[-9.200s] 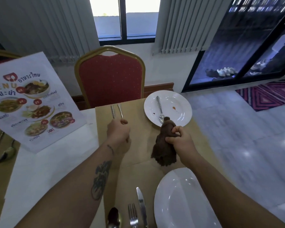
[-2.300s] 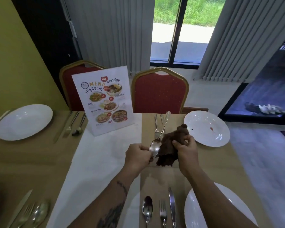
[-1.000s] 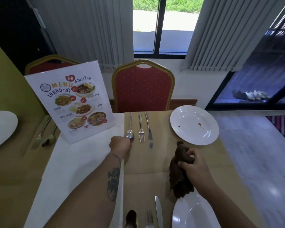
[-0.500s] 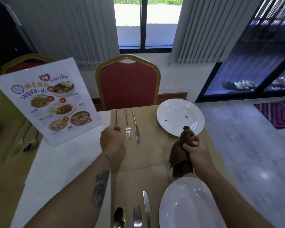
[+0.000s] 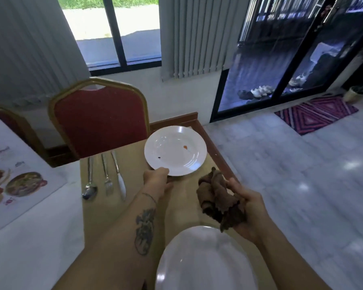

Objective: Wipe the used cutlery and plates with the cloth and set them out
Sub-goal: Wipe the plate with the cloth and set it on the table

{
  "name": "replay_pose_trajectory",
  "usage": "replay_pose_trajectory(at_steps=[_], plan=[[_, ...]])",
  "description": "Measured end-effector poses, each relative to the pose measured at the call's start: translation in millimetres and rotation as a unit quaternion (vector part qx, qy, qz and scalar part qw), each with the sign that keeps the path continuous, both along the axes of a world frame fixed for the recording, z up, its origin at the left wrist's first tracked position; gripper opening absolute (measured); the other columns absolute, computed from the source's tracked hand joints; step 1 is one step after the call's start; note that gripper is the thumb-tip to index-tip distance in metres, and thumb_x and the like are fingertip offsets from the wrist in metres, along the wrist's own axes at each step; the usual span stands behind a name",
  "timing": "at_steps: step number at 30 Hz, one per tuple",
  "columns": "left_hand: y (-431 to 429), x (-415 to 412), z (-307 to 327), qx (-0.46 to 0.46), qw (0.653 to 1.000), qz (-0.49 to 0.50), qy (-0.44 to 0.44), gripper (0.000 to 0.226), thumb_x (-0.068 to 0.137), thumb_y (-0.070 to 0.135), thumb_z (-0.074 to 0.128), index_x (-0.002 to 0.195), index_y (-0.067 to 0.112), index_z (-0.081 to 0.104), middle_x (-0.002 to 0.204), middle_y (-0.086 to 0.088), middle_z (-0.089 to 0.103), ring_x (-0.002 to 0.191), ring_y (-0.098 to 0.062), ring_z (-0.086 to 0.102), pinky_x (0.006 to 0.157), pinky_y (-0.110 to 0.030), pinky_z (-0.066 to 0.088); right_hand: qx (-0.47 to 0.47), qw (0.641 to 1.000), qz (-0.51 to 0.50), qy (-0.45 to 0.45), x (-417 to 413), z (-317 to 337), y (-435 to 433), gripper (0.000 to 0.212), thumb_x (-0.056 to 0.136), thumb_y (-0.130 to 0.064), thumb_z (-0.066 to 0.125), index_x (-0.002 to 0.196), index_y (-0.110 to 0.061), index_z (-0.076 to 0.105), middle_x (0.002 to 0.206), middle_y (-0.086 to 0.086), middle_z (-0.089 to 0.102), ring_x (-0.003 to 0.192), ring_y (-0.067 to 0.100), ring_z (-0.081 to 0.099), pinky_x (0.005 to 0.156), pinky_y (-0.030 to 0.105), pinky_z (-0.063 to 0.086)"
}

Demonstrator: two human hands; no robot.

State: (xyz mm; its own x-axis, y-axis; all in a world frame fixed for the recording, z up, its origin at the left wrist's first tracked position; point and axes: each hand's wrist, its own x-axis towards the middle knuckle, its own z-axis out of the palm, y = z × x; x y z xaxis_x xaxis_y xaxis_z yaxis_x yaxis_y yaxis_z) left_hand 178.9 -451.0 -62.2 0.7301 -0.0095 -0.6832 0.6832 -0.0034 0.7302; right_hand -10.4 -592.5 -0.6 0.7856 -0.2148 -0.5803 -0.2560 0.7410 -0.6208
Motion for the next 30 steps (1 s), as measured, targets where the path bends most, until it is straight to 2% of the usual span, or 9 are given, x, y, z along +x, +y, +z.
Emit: replay_pose_trajectory(at_steps=[3,6,14,16,18,20,23,26,30], plan=[[-5,-4,14,-0.039,0.999,-0.009,0.033,0.046,0.089,-0.012,0.049,0.133,0.002,0.051,0.125,-0.017,0.057,0.110,-0.033,0.060,0.066,-0.037,0.058,-0.064,0.997,0.039,0.005,-9,-7,-9,0.060,0.073,-0.009,0.074,0.131,-0.006,0.058,0.118,0.024,0.071,0.099,0.040,0.072,0.078,0.047,0.061],[4,-8,26,-0.092,0.994,-0.012,0.059,0.050,0.087,-0.014,0.042,0.132,0.009,0.046,0.127,-0.014,0.049,0.115,-0.035,0.052,0.066,-0.040,0.058,-0.140,0.988,0.019,0.066,-16,-15,-12,0.052,0.080,0.003,0.070,0.129,-0.008,0.058,0.116,0.025,0.070,0.097,0.040,0.073,0.074,0.047,0.061],[71,-56,51,-0.186,0.978,-0.054,0.073,0.028,0.087,-0.013,0.041,0.106,0.001,0.055,0.113,-0.021,0.058,0.104,-0.037,0.059,0.075,-0.044,0.058,-0.379,0.923,-0.015,0.071,-3,26,27,0.037,0.094,-0.003,0.057,0.122,-0.026,0.056,0.115,0.004,0.063,0.097,0.022,0.067,0.062,0.026,0.058],[88,-67,59,-0.205,0.973,-0.087,0.061,0.022,0.086,-0.013,0.041,0.096,-0.002,0.057,0.106,-0.022,0.062,0.099,-0.036,0.061,0.086,-0.046,0.056,-0.486,0.873,0.029,0.038,1,44,52,0.042,0.095,-0.002,0.056,0.125,-0.031,0.052,0.119,0.000,0.062,0.098,0.018,0.066,0.067,0.026,0.061],[108,-81,73,-0.226,0.965,-0.123,0.044,0.020,0.088,-0.012,0.038,0.088,-0.004,0.056,0.083,-0.020,0.065,0.078,-0.029,0.066,0.091,-0.046,0.054,-0.608,0.789,0.091,0.011,1,56,85,0.049,0.094,-0.004,0.059,0.135,-0.031,0.049,0.127,-0.006,0.060,0.109,0.015,0.061,0.090,0.032,0.059],[127,-95,87,-0.231,0.962,-0.146,0.023,0.025,0.090,-0.010,0.034,0.087,-0.004,0.058,0.063,-0.016,0.067,0.060,-0.024,0.068,0.076,-0.042,0.059,-0.719,0.668,0.190,0.016,-2,60,118,0.049,0.093,-0.014,0.061,0.140,-0.027,0.052,0.136,-0.004,0.057,0.118,0.016,0.054,0.104,0.034,0.049],[159,-109,102,-0.241,0.958,-0.156,-0.005,0.031,0.089,-0.010,0.036,0.099,-0.004,0.064,0.084,-0.022,0.069,0.077,-0.033,0.066,0.070,-0.044,0.062,-0.808,0.476,0.330,0.106,-11,63,166,0.037,0.091,-0.026,0.053,0.127,-0.025,0.059,0.139,0.001,0.053,0.125,0.025,0.045,0.106,0.043,0.037],[190,-119,111,-0.223,0.959,-0.175,-0.024,0.032,0.084,-0.010,0.038,0.097,0.000,0.066,0.095,-0.020,0.064,0.082,-0.035,0.063,0.079,-0.049,0.059,-0.796,0.450,0.368,0.171,-23,61,194,0.033,0.089,-0.028,0.043,0.117,-0.022,0.059,0.135,0.004,0.053,0.126,0.027,0.043,0.106,0.049,0.029],[231,-140,120,-0.201,0.954,-0.220,-0.034,0.029,0.081,-0.006,0.040,0.099,-0.001,0.062,0.090,-0.015,0.059,0.083,-0.036,0.059,0.064,-0.044,0.060,-0.783,0.456,0.368,0.209,-29,55,210,0.060,0.085,-0.035,0.037,0.143,-0.021,0.043,0.159,0.009,0.032,0.141,0.030,0.031,0.114,0.058,0.019]])
